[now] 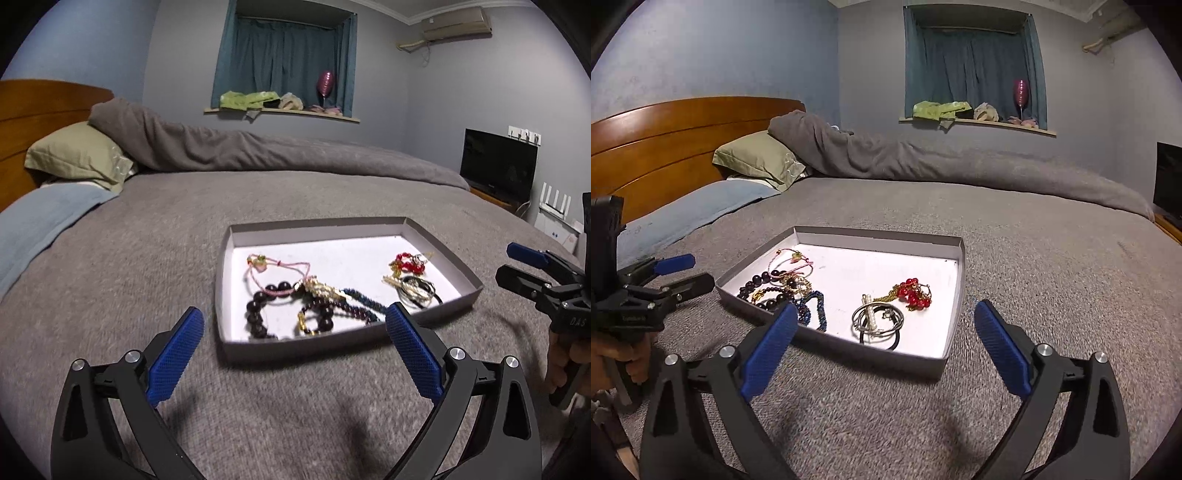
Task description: Organize jewelry
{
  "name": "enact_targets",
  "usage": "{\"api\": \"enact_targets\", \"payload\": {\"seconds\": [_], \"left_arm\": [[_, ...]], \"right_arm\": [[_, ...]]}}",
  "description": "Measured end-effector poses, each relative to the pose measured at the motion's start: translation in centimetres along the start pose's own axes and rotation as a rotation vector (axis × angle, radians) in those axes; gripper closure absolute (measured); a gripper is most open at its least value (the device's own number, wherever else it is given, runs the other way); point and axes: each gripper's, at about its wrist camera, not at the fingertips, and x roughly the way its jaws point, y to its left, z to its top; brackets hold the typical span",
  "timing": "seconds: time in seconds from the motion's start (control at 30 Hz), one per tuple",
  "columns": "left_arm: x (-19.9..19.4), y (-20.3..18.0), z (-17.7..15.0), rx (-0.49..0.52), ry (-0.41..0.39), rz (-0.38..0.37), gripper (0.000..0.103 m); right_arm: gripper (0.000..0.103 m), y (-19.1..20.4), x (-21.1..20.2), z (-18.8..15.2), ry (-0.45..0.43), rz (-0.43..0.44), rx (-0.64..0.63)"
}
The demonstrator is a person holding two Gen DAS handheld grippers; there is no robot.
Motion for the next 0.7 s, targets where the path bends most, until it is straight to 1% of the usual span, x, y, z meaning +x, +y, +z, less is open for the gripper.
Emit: {"api": "enact_targets", "payload": {"seconds": [0.2, 0.37, 0.47, 0.57, 0.7], "left_arm": [[-1.5, -0.8, -1.7, -0.009, -0.013, -0.001, 0.005], [-1.8, -1.3, -2.6, -0.011, -0.035, -0.006, 0.005], [-1.7, -1.7, -3.0, -0.008, -0.039, -0.007, 0.005], [-1.6, -2.1, -3.0, 0.003, -0.047, 0.005, 0.005], [-1.4, -2.3, -3.3, 0.009, -0.045, 0.041, 0.005]], "right_arm": [[0.006, 0.5, -1.0, -1.4, 0.005, -0.004, 0.008], [0.006, 0.9, -1.5, -2.3, 0.002, -0.01, 0.011], [0.006, 1.3, -1.7, -2.9, -0.004, -0.021, -0.009], [0.006, 1.5, -2.0, -3.2, -0.017, -0.029, -0.022], [0.006, 1.1, -2.3, -3.4, -0.033, -0.038, -0.001]]}}
